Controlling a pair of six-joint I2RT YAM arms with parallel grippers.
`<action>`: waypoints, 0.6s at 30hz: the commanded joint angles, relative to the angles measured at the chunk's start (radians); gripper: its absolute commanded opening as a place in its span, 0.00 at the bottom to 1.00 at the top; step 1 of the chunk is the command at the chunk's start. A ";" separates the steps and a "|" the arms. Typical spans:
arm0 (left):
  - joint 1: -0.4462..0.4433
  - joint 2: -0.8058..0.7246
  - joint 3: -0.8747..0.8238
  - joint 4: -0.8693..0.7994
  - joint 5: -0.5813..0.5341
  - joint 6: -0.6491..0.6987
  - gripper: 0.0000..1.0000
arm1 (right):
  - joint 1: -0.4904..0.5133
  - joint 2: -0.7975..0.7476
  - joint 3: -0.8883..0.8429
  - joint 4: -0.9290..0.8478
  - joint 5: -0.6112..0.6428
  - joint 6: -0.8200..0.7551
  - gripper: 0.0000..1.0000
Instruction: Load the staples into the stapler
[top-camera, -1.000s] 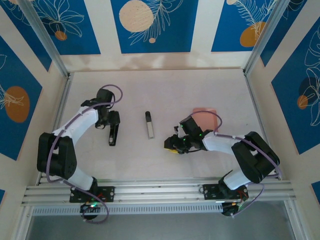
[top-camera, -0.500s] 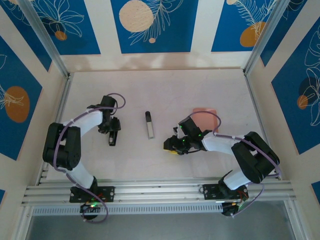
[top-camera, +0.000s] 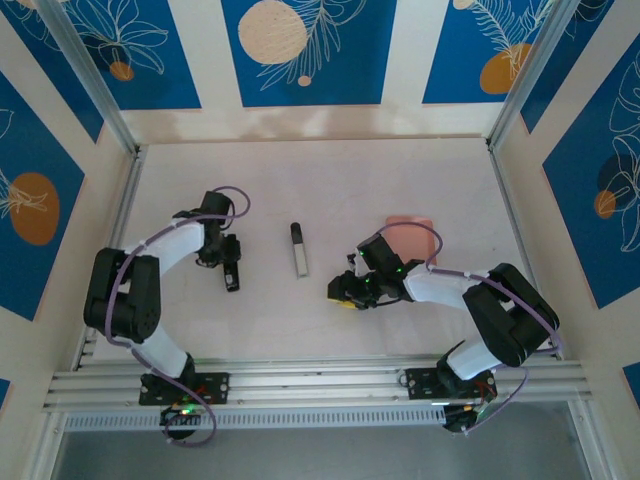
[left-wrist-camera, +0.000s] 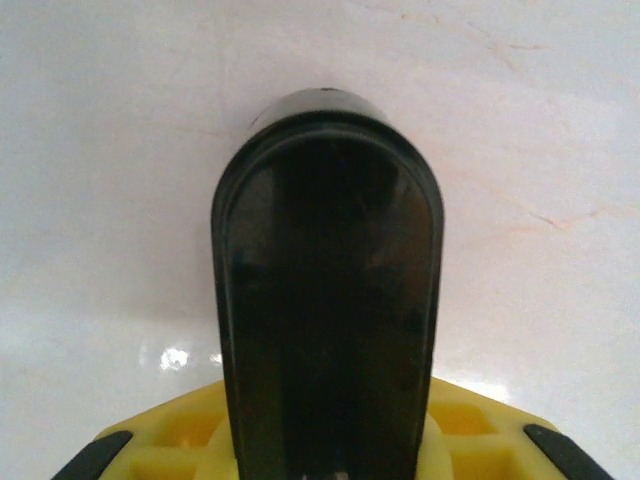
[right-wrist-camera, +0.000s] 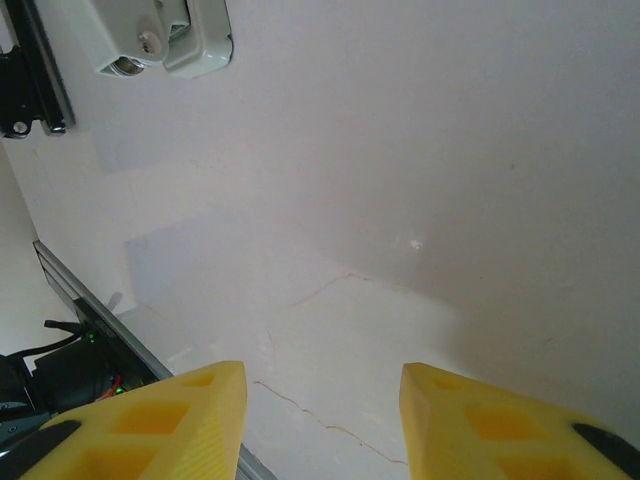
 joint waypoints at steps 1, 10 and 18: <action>-0.033 -0.072 0.043 -0.024 0.036 -0.053 0.15 | 0.007 -0.010 0.027 -0.017 0.006 -0.015 0.45; -0.174 0.010 0.139 0.001 0.015 -0.098 0.15 | 0.012 -0.017 0.027 -0.012 0.006 -0.012 0.45; -0.255 0.088 0.172 0.049 0.023 -0.139 0.16 | 0.013 -0.057 0.011 -0.037 0.026 -0.010 0.45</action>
